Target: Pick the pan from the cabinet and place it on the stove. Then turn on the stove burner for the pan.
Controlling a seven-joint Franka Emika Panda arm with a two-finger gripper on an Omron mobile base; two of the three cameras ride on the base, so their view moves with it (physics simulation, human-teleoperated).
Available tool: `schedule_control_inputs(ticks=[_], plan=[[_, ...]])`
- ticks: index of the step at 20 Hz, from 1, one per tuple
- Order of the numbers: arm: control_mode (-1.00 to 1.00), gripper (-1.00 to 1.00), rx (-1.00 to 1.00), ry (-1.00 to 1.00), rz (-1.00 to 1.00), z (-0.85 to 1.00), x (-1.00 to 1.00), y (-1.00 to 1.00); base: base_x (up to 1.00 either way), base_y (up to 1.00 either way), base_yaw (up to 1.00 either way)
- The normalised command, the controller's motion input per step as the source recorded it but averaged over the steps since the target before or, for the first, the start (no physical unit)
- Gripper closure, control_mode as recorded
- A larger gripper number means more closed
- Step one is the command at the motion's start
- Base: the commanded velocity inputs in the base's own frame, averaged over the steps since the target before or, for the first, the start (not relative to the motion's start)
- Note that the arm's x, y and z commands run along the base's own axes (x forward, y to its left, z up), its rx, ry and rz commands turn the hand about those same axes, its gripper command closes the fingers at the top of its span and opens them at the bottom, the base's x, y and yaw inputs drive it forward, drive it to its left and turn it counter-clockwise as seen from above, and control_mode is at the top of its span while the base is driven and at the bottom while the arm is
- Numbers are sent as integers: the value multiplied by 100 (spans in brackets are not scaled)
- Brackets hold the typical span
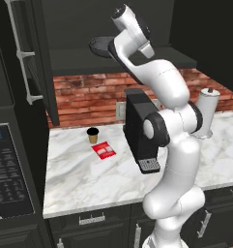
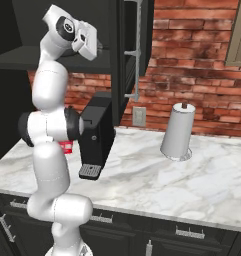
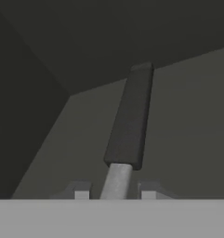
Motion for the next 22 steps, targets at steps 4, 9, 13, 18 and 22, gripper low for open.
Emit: schedule_control_inputs(ticks=[4, 9, 13, 18, 22], plan=[[-100, 100, -3, -17, 6, -7, -42, 26, 0, 0, 0], [-100, 100, -3, -9, 3, -9, -58, 29, 0, 0, 0], [-100, 100, -3, -2, 1, -14, -72, 37, 0, 0, 0], [-100, 100, -2, 0, 0, -18, -79, 33, 0, 0, 0], [-100, 100, 0, 0, 0, -22, -76, 23, 0, 0, 0]])
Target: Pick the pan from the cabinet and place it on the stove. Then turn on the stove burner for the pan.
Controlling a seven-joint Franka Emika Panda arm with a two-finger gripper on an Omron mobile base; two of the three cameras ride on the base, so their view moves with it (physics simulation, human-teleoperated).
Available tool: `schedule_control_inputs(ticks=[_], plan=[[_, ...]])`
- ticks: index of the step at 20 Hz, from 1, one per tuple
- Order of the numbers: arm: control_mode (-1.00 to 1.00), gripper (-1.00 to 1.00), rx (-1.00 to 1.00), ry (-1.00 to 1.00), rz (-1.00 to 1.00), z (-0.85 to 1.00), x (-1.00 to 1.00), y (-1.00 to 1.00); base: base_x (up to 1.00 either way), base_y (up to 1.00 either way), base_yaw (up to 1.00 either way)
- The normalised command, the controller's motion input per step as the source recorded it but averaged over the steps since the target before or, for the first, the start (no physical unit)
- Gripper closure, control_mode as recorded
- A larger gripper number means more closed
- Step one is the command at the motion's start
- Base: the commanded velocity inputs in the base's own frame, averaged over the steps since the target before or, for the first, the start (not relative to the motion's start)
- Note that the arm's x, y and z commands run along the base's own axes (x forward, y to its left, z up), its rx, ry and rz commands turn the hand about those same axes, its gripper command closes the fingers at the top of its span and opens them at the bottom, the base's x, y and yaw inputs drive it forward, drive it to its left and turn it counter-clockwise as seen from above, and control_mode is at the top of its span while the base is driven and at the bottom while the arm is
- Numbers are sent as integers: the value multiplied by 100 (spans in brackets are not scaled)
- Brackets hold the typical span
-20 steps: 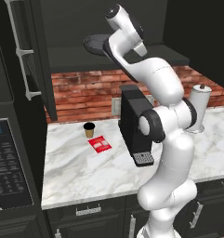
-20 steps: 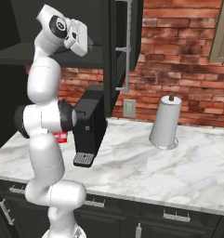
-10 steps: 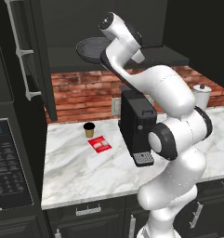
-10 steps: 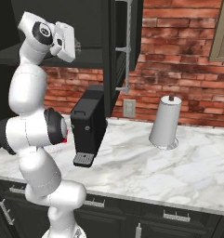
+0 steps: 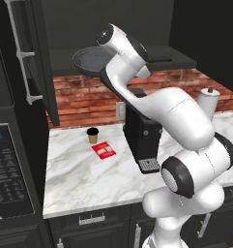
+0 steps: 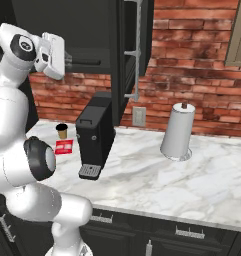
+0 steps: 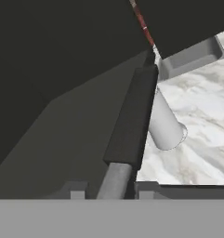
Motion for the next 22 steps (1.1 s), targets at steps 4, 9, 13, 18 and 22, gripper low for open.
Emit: schedule_control_inputs(ticks=[4, 9, 13, 18, 22], plan=[[-100, 100, -1, 0, 0, -31, -66, -4, 0, 0, 0], [-100, 100, -10, 0, 6, -38, -42, -11, 0, 0, 0], [-100, 100, -3, 0, 5, -38, -40, -31, 0, 0, 0], [-100, 100, 0, 1, 0, -7, -11, -2, 0, 0, 0], [-100, 100, 1, 0, 0, -7, -24, -18, 0, 0, 0]])
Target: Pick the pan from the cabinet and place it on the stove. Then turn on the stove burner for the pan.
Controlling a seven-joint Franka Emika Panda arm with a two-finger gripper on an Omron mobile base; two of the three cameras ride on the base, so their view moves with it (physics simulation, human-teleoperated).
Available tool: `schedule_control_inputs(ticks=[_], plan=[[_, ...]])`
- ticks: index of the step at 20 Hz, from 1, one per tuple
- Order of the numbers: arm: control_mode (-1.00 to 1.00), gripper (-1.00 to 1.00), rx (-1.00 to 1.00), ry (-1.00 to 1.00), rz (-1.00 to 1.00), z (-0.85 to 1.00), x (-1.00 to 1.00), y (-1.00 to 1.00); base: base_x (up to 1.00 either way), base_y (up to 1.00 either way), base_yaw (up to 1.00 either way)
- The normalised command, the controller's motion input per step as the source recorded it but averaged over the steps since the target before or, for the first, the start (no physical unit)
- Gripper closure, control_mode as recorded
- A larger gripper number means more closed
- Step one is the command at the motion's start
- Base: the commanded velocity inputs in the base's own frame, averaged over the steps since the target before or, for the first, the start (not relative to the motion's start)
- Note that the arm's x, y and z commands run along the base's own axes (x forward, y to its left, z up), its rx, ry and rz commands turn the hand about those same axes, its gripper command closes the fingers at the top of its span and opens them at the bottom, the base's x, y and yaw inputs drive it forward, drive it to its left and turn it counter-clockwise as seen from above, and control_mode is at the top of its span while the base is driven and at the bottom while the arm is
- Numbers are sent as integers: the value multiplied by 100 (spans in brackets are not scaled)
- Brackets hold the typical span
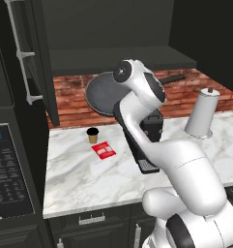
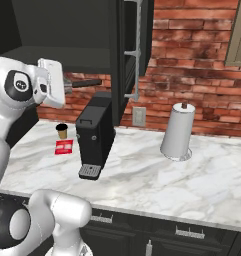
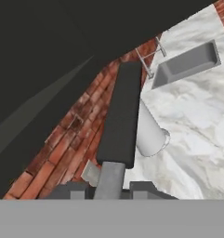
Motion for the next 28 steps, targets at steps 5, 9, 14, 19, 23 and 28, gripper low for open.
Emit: schedule_control_inputs(ticks=[5, 9, 14, 19, 23, 28], plan=[[-100, 100, 0, 1, 0, -11, -10, -2, 0, 0, 0], [-100, 100, 0, 0, 1, -9, -1, 0, 0, 0, 0], [-100, 100, -1, 0, 0, -2, 0, 7, 0, 0, 0], [-100, 100, 0, 0, 1, -6, 0, 0, 0, 0, 0], [-100, 100, 0, 0, 0, -1, 0, 0, 0, 0, 0], [-100, 100, 0, 0, 0, -5, -6, 0, 0, 0, 0]])
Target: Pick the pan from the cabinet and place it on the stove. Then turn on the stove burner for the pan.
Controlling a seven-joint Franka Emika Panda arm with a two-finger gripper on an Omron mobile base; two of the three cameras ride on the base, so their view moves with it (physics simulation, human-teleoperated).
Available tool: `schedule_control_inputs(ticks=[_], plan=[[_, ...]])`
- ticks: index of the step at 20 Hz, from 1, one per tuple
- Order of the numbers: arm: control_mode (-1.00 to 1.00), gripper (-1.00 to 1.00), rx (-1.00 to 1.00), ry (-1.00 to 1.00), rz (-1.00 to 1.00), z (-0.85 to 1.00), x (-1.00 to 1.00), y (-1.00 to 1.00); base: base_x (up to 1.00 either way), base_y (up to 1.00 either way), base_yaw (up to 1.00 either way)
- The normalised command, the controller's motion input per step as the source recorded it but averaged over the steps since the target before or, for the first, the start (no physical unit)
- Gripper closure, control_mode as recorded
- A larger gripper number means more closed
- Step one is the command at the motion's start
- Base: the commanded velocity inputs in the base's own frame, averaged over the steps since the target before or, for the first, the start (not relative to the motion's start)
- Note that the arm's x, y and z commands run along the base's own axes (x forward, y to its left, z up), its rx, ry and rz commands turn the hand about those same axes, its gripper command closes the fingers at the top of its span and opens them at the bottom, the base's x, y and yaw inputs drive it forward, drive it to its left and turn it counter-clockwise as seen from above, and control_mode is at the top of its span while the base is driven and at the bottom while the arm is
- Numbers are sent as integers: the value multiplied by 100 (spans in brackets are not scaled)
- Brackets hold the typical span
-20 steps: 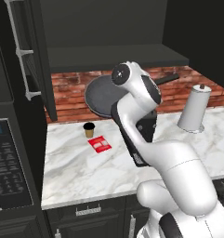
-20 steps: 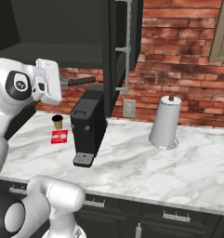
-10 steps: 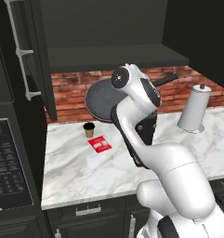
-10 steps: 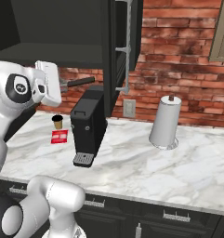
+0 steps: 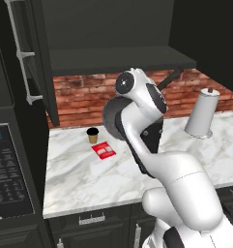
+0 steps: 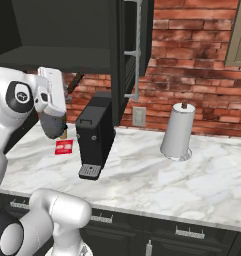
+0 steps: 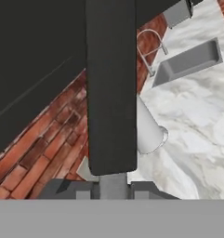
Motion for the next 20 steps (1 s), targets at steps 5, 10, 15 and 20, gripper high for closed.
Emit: schedule_control_inputs(ticks=[5, 10, 15, 20], plan=[[-100, 100, 0, 1, 0, -6, -14, 0, 0, 0, 0], [-100, 100, 2, 2, -6, -8, -19, -11, 0, 0, 0], [-100, 100, 8, 0, -5, -5, -13, -27, 0, 0, 0], [100, 100, 1, 0, 0, 0, -1, -1, -35, -8, -3]])
